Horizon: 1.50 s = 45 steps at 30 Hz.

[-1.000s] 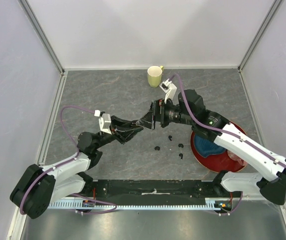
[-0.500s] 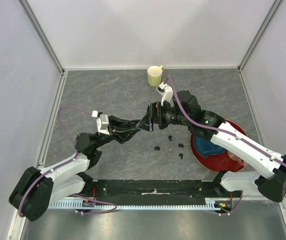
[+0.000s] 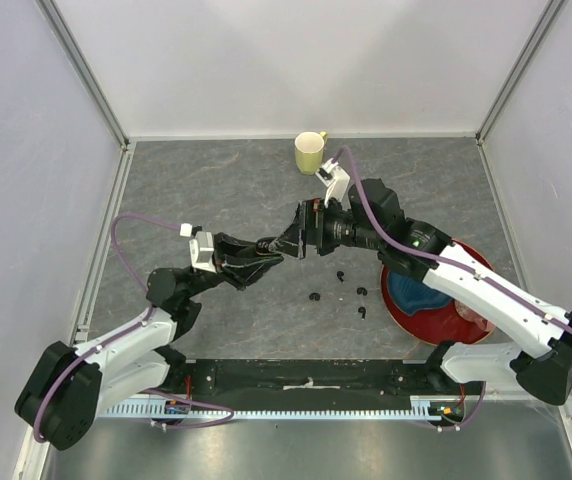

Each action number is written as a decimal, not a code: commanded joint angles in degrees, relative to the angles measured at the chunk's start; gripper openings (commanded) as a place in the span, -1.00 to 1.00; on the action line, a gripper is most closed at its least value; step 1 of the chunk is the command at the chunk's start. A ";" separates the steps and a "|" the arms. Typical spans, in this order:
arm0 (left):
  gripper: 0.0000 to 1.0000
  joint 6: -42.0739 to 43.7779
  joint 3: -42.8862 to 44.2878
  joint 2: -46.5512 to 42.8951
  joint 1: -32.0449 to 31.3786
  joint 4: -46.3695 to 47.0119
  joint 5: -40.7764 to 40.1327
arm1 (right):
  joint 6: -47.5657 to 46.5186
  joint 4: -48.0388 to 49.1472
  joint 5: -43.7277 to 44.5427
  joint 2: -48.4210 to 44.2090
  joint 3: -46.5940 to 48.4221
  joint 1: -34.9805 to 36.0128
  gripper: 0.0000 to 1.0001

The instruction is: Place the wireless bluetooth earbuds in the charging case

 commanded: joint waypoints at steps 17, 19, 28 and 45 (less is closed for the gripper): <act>-0.95 4.93 1.85 -6.61 -0.42 -0.12 -0.90 | 18.92 13.13 -10.67 -3.94 -5.73 -4.88 0.96; -0.95 5.55 2.20 -6.96 -0.42 -0.83 -1.17 | 21.55 14.01 -12.17 -3.42 -6.60 -4.97 0.96; -0.95 6.43 2.82 -6.35 -0.42 -1.36 -2.05 | 29.12 26.93 -18.77 -3.06 -11.70 -4.88 0.84; -0.96 6.08 4.05 -4.06 -0.42 -0.40 -1.52 | 35.01 32.55 -20.44 1.16 -13.11 -4.79 0.14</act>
